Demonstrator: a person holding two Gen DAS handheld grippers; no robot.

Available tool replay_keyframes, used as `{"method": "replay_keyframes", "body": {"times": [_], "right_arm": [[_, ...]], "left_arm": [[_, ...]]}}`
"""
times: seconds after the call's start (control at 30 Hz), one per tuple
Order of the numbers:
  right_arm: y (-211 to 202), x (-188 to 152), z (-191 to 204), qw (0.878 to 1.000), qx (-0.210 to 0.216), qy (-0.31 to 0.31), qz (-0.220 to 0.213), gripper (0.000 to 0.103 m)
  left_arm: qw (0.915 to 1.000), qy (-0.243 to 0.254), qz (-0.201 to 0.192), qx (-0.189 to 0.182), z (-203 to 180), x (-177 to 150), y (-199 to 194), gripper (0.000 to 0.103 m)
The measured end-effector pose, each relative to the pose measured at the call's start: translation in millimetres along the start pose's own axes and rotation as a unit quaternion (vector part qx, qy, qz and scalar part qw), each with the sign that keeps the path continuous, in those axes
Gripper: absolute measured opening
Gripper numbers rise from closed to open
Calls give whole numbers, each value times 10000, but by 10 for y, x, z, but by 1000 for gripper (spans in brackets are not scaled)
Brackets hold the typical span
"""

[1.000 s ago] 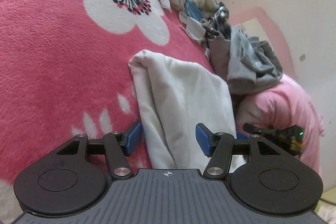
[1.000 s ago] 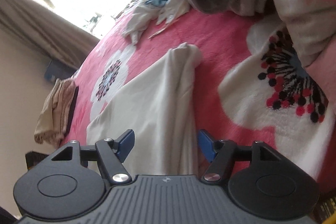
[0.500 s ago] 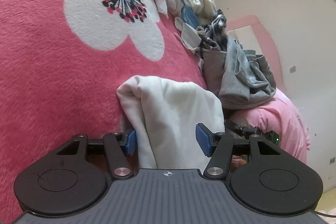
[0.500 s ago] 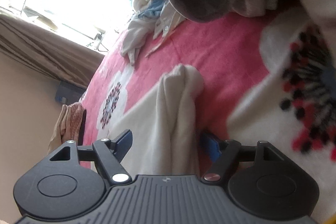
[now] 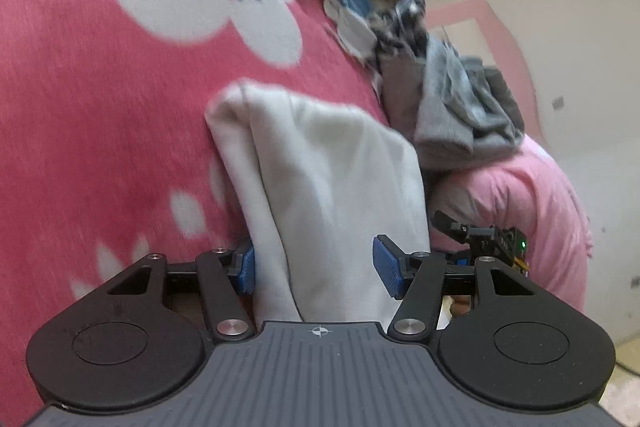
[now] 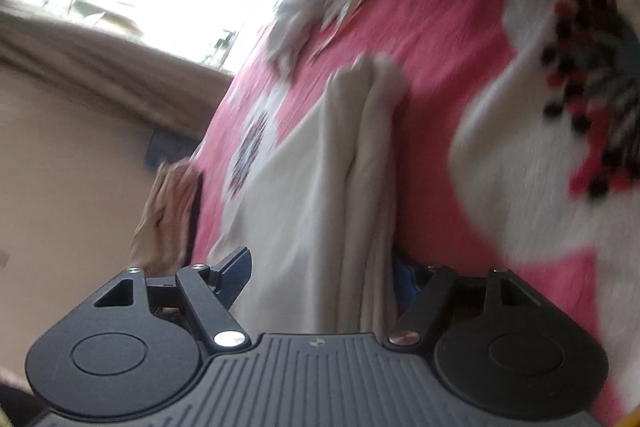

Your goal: Fold clothes

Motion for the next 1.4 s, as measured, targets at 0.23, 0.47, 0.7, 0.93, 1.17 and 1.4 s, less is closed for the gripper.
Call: {"method": "replay_keyframes", "body": {"times": [0.23,0.47,0.7,0.93,1.17,1.4], "right_arm": [[143,233,-10,9992,375,67,-139,72],[241,169,0,9980,602,6,181,68],[311,114,0,9968,679,64,412,53],[414,139,38,9993,11,-293,252,28],[418,41,306,9912,-808,-1042,114,26],[413,-44,590,9766,-1332,-1688,71,25]], "left_arm": [[9996,265,-67,48,-95,102,161,50],[9996,221,-108,-133,-102,77,209,49],[9995,165,114,-250,-78,4,263,42],[9988,357,-54,330,-143,38,323,24],[9895,941,-331,1047,-306,10,304,18],[9830,1179,-655,1246,-468,28,191,14]]}}
Point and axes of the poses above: each gripper's, at about its wrist camera, not at the fingertips, and y roughly the way its jaws point, z to its left, x to its top, the point moved 9 cm from there along y, roughly the way its jaws point, and after that the axes turned 12 degrees about x, right-handed, at the moved point
